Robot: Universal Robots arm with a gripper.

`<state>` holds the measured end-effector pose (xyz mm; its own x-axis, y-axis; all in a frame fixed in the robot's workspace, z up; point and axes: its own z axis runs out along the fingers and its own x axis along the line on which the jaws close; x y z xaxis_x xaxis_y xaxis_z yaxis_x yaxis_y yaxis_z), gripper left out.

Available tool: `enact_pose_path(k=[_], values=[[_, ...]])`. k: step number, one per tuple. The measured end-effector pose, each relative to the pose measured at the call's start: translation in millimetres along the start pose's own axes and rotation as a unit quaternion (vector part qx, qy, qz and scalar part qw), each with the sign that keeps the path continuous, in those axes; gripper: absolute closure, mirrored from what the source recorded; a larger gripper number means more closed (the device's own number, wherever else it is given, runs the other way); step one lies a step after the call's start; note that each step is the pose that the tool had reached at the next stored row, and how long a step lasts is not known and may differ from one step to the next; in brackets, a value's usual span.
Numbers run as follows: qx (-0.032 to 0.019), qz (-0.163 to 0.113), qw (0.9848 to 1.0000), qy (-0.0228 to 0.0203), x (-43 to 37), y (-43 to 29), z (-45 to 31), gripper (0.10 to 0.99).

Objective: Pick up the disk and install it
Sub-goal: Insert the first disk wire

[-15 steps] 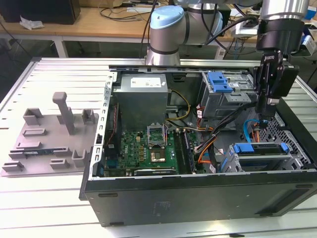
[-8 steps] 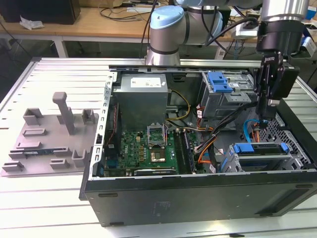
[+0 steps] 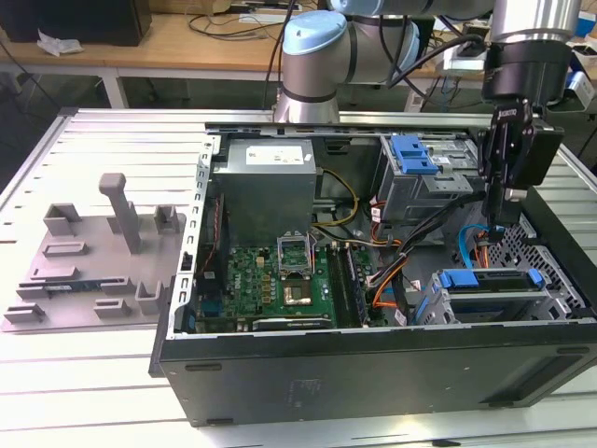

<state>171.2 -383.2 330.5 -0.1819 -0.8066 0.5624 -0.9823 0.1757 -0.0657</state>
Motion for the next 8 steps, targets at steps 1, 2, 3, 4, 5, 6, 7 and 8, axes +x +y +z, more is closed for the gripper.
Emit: enact_pose_path(k=[1,2,3,4,5,6,7,8], values=[[0.0002,0.0,1.0,0.0013,-0.7,0.1,-0.1,0.675],[0.0005,0.0,1.0,0.0027,-1.4,0.2,-0.3,0.675],[0.001,0.0,1.0,0.0055,-2.5,0.5,-0.7,0.757],[0.0014,0.0,1.0,0.0079,-3.6,0.7,-1.0,0.827],[0.0021,0.001,0.9999,0.0114,-5.3,1.1,-1.5,0.827],[0.0025,0.001,0.9999,0.0138,-6.3,1.3,-1.9,0.827],[0.0028,0.001,0.9999,0.0155,-6.9,1.4,-2.1,0.827],[0.0033,0.001,0.9998,0.0181,-7.7,1.6,-2.1,0.827]])
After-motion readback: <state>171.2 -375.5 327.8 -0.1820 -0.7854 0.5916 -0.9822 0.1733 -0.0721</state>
